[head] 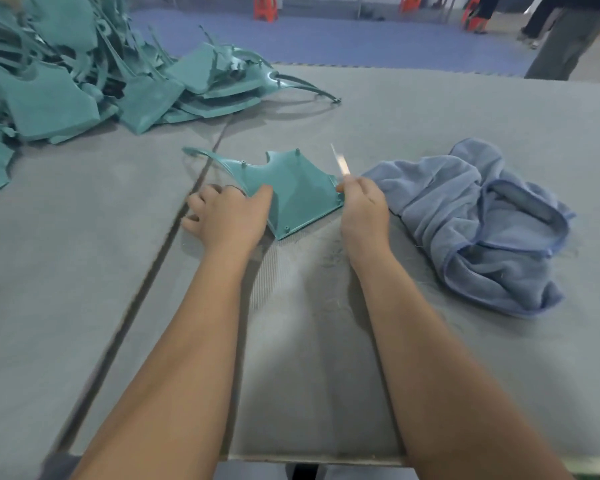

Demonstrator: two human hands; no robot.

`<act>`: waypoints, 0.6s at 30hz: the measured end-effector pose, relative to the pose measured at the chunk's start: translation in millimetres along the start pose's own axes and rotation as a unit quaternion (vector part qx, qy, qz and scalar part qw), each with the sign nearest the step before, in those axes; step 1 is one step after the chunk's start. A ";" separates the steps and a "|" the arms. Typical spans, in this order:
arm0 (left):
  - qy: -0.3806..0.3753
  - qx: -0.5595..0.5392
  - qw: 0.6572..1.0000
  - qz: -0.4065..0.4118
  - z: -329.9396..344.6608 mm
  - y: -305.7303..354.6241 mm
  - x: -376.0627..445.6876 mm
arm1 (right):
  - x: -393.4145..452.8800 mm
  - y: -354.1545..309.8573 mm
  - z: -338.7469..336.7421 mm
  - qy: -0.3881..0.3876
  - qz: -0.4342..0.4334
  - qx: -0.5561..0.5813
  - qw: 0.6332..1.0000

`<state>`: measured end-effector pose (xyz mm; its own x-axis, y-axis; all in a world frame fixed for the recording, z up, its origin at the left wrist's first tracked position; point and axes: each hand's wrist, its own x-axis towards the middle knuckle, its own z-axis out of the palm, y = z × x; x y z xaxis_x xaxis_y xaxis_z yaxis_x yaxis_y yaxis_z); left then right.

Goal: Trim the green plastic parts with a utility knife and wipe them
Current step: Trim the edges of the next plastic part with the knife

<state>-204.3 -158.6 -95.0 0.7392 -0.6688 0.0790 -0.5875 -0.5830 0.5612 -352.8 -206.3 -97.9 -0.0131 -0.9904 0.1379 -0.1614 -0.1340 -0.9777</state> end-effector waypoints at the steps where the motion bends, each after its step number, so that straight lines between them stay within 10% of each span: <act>1: -0.013 0.004 1.000 0.007 0.6 1.3 -1.3 | 0.1 0.9 0.6 -0.010 -0.010 -0.023 1.000; 7: -0.075 -0.158 0.982 0.075 3.4 10.3 -7.3 | 0.3 5.4 1.3 -0.047 -0.054 -0.109 0.991; 12: -0.114 -0.573 0.811 0.035 -2.3 19.8 -11.1 | 0.5 2.4 3.7 -0.049 -0.037 0.002 0.998; 18: -0.148 -0.625 0.767 -0.003 1.3 23.7 -7.2 | -4.1 -2.4 3.5 -0.052 -0.046 0.021 0.997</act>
<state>-224.0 -168.1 -83.4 0.5256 -0.8506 -0.0125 0.3260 0.1878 0.9266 -348.9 -202.0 -96.7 0.1016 -0.9721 0.2116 -0.1162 -0.2228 -0.9679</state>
